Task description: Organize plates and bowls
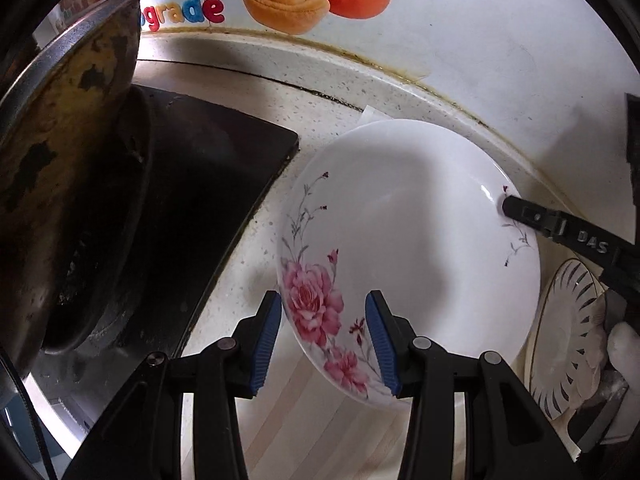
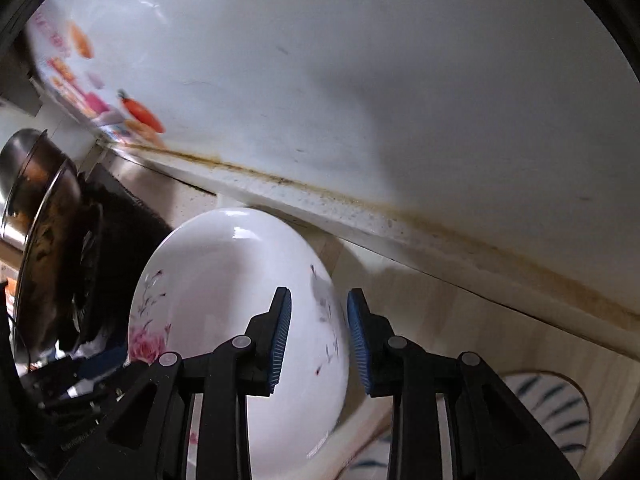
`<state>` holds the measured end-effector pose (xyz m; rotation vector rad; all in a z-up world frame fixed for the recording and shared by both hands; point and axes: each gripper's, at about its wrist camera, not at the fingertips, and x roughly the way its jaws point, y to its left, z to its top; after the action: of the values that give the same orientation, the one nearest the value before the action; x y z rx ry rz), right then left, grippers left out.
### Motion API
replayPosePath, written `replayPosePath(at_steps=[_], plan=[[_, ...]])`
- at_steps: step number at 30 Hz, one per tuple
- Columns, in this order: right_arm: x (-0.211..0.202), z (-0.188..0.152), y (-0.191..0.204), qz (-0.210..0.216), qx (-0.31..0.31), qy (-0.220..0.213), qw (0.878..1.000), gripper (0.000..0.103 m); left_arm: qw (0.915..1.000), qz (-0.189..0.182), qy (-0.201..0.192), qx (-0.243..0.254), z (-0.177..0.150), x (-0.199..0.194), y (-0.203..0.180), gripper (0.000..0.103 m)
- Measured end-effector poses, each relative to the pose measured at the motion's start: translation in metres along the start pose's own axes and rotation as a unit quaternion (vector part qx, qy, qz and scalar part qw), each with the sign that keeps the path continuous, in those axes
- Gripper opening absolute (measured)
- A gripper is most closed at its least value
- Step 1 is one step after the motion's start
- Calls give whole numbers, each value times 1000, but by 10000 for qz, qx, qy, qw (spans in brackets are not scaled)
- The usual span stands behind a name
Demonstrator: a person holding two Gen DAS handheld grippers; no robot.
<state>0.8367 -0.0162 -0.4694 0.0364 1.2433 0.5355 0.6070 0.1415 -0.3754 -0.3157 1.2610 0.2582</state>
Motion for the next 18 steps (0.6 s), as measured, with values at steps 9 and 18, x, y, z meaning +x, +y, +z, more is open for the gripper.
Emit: replayPosePath(at_steps=[9,18], plan=[[25,-3,-7,75,114,55,9999,17,9997,-181,-72,-121,0,3,5,37],[-8,-21,-11,70,97,-96,9999,17,9991,-350,-228,-31,1,-10,1,37]])
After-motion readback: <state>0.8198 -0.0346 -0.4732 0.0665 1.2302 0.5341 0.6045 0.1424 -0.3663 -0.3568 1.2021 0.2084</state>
